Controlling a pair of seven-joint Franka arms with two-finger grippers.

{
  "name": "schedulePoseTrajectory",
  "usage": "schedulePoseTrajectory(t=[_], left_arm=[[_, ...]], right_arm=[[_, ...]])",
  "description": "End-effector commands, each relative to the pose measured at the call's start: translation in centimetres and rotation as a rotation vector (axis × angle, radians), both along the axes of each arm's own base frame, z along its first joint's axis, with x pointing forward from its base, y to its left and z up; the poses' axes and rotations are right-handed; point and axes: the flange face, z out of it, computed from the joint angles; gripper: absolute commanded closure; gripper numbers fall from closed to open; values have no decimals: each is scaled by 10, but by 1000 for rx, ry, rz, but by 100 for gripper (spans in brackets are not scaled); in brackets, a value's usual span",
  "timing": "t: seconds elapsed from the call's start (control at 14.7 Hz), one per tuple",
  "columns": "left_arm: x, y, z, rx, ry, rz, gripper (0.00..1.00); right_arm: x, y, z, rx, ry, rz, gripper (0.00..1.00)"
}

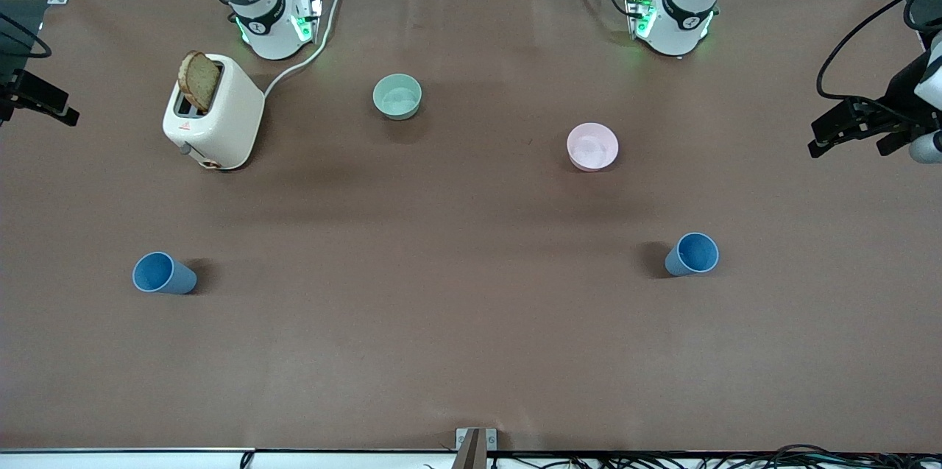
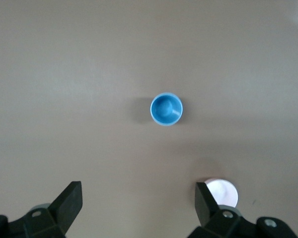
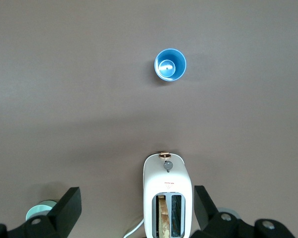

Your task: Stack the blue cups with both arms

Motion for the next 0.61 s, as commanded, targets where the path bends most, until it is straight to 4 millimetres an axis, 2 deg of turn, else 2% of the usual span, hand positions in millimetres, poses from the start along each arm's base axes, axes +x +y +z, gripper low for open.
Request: schedulePoseTrajectory(t=[0.0,0.14,0.27,0.48,0.54], left_arm=[[5,-1,-13,4,45,-15,0],[13,5,-20,11,49,-7,0],[17,5,-19,11,32,-6,0],[40,11,-73,13,123,5,0],[47,12,-92,12,150,12,0]], right_arm=[[-1,1,2,4,-7,-4,0],[0,-1,1,10,-8,-9,0],[1,-3,1,9,-17,-13,0],[9,-13,-10,2,-30,-18,0],[17,-28,-23,-4,-30,-36,0]])
